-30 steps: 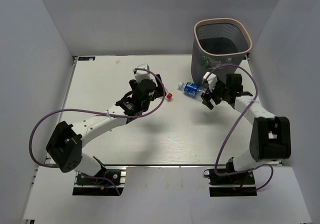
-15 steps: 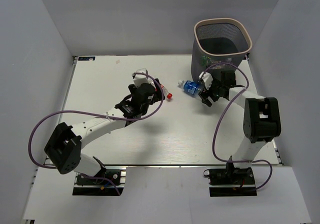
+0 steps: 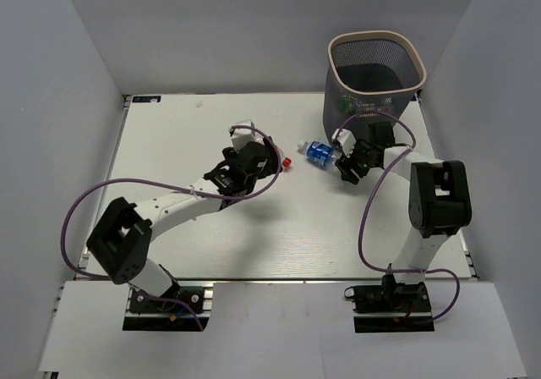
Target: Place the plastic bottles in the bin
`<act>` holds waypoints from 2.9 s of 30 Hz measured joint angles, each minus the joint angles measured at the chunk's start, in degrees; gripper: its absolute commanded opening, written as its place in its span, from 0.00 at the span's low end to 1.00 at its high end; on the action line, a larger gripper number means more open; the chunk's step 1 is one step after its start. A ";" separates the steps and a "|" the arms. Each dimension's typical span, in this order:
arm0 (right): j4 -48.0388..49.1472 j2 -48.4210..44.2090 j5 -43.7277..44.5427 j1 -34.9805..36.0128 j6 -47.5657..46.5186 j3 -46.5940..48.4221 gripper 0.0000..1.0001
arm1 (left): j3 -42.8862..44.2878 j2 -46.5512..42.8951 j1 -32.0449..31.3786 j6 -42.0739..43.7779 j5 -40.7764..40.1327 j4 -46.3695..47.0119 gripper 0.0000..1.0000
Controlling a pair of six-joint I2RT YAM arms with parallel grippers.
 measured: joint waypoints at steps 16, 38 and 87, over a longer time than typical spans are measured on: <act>-27.71 -20.37 -16.87 0.04 -2.93 8.90 0.05 | 20.52 16.92 1.92 -18.86 -2.91 -23.56 1.00; -6.56 -13.51 2.16 -0.85 34.93 44.92 0.19 | 17.09 16.61 9.81 17.97 0.72 -8.26 1.00; -6.05 -22.71 -5.68 -7.87 32.98 20.68 0.90 | 23.65 2.45 10.88 -34.75 21.97 -49.99 1.00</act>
